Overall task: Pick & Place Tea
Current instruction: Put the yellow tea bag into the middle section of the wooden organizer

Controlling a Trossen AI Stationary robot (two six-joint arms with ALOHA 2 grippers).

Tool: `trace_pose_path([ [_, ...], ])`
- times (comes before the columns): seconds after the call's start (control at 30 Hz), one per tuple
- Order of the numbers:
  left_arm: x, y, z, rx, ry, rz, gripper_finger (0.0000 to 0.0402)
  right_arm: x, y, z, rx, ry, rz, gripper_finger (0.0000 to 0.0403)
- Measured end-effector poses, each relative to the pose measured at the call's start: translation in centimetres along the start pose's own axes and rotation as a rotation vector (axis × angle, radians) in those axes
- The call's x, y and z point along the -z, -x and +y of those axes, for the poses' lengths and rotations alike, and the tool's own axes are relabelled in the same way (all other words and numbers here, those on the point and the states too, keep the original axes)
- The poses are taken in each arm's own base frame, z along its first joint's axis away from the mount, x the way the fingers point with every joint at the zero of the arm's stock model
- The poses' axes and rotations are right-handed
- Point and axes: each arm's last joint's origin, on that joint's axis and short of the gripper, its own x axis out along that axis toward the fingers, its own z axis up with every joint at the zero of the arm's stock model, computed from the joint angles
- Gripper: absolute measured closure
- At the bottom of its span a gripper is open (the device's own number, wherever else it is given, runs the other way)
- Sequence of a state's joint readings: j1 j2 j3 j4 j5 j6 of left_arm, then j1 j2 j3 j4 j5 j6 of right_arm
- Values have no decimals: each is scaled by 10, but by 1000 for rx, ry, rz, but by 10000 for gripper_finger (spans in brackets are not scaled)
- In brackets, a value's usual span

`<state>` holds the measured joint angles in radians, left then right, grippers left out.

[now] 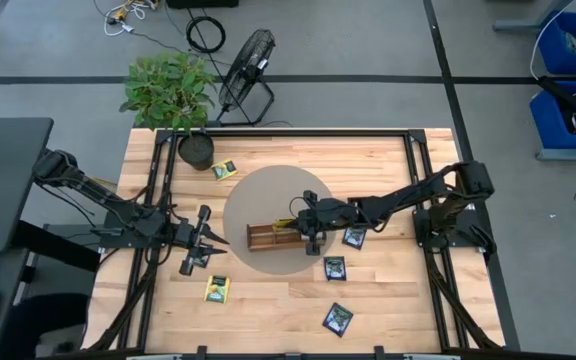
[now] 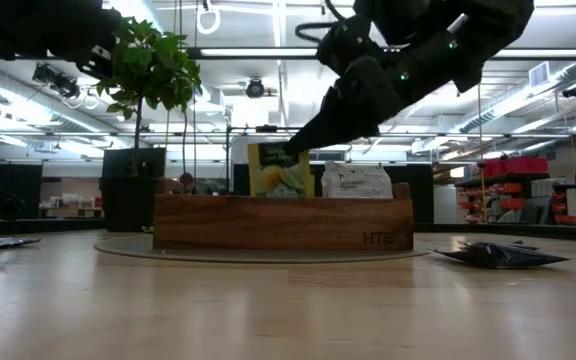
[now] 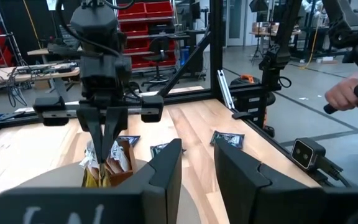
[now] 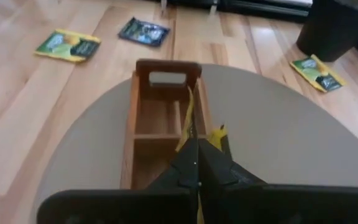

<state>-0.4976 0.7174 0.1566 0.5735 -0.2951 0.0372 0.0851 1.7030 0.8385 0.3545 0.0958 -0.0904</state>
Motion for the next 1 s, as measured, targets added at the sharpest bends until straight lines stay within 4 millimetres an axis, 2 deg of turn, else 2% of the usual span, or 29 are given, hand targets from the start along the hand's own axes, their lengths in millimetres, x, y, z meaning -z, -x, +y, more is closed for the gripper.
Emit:
trace_pose_path([
  [0.3,0,0,0,0,0,1,301,2,-1,-3,57,21,17,398],
  [0.63,0,0,0,0,0,1,301,5,-2,-6,59,7,46,352],
  [1.0,4,0,0,2,-3,42,301,-4,-1,1,47,49,-46,287],
])
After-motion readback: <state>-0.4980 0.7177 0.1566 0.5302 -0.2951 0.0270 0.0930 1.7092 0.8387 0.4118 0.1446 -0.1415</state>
